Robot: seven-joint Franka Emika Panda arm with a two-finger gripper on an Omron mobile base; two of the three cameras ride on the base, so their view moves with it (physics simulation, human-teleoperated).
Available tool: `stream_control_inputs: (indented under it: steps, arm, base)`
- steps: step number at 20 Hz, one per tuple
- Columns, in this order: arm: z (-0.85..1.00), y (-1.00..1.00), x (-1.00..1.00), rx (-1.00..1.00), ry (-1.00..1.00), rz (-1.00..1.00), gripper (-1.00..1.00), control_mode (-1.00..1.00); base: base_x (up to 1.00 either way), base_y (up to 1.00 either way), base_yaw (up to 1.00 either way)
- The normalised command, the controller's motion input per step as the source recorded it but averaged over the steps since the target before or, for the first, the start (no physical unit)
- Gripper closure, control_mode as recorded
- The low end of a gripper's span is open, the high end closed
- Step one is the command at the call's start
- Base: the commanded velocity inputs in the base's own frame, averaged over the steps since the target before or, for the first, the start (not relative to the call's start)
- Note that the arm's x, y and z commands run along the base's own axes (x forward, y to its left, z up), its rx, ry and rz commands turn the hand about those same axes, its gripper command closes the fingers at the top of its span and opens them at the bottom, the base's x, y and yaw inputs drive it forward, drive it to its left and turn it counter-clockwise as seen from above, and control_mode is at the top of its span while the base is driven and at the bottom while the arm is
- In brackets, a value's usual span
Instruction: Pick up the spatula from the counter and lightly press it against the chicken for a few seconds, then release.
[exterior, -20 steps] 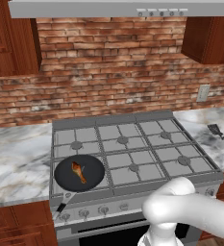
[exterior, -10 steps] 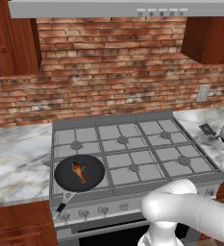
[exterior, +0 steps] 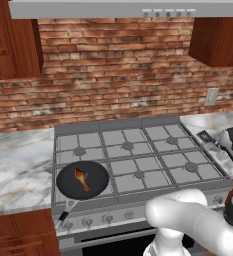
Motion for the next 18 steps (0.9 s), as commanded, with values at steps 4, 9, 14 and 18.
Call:
stream_control_inputs:
  steps: [4, 9, 14, 18]
  arm:
    - [0.03, 0.44, -0.03, -0.01, 0.00, 0.08, 1.00, -1.00]
    - [0.15, 0.35, 0.00, 0.00, 0.00, 0.10, 1.00, -1.00]
    - [0.19, 0.26, 0.00, 0.03, 0.00, 0.16, 1.00, -1.00]
    - [0.16, 0.33, 0.00, 0.01, 0.00, 0.17, 1.00, -1.00]
  base:
    - [0.00, 0.00, 0.00]
    - [0.00, 0.00, 0.00]
    - [0.00, 0.00, 0.00]
    - [0.00, 0.00, 0.00]
